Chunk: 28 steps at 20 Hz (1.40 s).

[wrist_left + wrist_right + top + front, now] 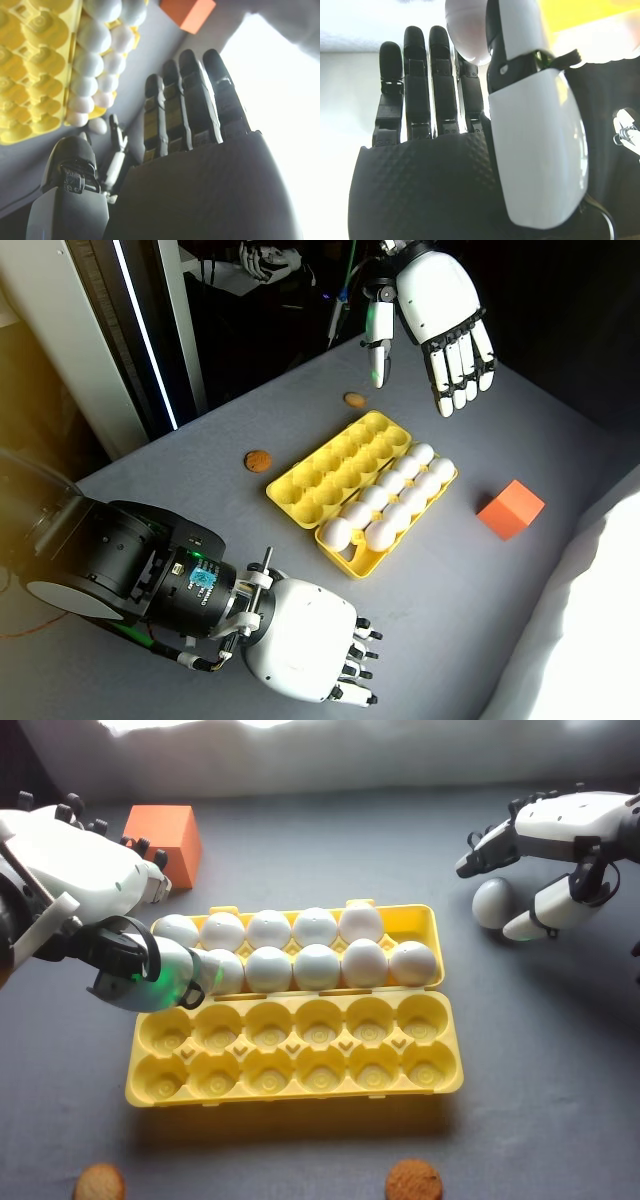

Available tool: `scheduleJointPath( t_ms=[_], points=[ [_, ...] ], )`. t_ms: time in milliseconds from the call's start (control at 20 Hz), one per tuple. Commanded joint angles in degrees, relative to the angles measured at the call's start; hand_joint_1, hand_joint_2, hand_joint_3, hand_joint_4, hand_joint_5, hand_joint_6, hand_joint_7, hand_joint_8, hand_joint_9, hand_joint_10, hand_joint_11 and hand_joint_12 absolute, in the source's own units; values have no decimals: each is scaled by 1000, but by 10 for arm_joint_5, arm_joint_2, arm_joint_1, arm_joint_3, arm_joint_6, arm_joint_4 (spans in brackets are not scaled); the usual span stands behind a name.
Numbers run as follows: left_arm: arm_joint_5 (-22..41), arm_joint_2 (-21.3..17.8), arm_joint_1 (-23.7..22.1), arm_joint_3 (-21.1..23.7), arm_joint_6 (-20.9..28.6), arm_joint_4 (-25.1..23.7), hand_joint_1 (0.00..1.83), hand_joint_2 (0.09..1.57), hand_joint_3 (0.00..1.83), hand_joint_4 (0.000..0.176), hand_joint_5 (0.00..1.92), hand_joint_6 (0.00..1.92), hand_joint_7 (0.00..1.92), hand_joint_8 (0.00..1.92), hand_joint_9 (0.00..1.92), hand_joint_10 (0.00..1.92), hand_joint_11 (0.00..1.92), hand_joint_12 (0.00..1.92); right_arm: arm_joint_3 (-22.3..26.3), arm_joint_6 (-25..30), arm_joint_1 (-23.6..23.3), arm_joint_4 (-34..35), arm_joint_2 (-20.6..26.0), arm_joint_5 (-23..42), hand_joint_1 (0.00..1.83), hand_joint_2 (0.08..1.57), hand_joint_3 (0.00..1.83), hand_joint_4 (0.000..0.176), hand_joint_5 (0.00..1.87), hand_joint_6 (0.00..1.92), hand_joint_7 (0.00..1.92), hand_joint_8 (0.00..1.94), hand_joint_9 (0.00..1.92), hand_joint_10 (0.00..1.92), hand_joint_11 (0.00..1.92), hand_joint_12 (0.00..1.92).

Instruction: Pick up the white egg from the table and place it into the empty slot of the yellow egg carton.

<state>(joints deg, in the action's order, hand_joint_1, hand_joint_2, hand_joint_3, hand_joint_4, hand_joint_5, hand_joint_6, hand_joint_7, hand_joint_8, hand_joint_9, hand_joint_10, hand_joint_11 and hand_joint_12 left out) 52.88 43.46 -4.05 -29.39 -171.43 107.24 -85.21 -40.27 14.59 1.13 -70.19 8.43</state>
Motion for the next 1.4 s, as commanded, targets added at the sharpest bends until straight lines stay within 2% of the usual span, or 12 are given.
scheduleJointPath(
  t_ms=[0,300,750,800,850,900,950,1000,1050,1250,1350],
  points=[
    [9,-5,-6,2,-3,-45,0,1227,0,0,335,3,368,3,345,3,0,634,-5,6,0,5,7,61,1129,1035,0,0,512,11,519,8,502,21,0,1253],
    [10,-5,-6,2,-3,-44,0,1231,1,0,329,4,370,6,351,7,11,620,-8,9,3,5,5,65,1123,1047,4,0,555,22,552,13,516,22,6,1251],
    [11,-4,-11,2,-3,-40,0,1228,0,0,325,0,371,0,354,1,0,624,-9,12,6,5,3,68,1103,1114,4,0,845,54,862,41,762,82,172,1357],
    [11,-4,-10,2,-3,-41,0,1230,0,0,321,0,367,0,351,0,0,623,-9,12,6,5,3,68,1118,1157,0,0,871,909,917,31,797,92,221,1367],
    [11,-4,-10,2,-3,-41,0,1238,4,0,322,1,369,1,351,0,0,623,-9,12,6,5,3,68,1124,1171,0,0,853,1117,972,41,838,112,244,1399],
    [11,-4,-10,2,-3,-41,0,1236,2,0,309,0,354,1,336,0,0,594,-9,12,6,5,3,69,1123,1178,1,0,841,1171,996,41,853,123,252,1417],
    [11,-4,-10,2,-3,-42,0,1234,1,0,298,0,342,0,328,0,0,587,-9,12,6,5,3,70,1178,1153,15,0,847,1190,964,826,883,145,302,1414],
    [11,-4,-10,2,-3,-44,0,1232,0,0,295,0,343,1,327,0,0,571,-9,12,6,5,3,70,1187,1163,3,11,829,1220,945,1007,919,173,324,1432],
    [11,-4,-10,2,-3,-45,0,1229,0,0,292,0,342,1,326,0,0,567,-9,12,6,5,3,71,1187,1165,0,22,838,1222,931,1046,931,185,338,1443],
    [11,-4,-7,3,-3,-49,0,1222,0,0,304,2,370,5,354,7,0,578,-10,12,5,5,4,74,1191,1161,0,28,862,1187,929,1057,970,255,378,1430],
    [11,-4,-7,3,-3,-50,0,1221,0,0,304,1,366,1,356,3,0,599,-11,12,1,5,4,74,1195,1154,3,29,887,1157,928,1053,944,472,395,1454]
  ],
)
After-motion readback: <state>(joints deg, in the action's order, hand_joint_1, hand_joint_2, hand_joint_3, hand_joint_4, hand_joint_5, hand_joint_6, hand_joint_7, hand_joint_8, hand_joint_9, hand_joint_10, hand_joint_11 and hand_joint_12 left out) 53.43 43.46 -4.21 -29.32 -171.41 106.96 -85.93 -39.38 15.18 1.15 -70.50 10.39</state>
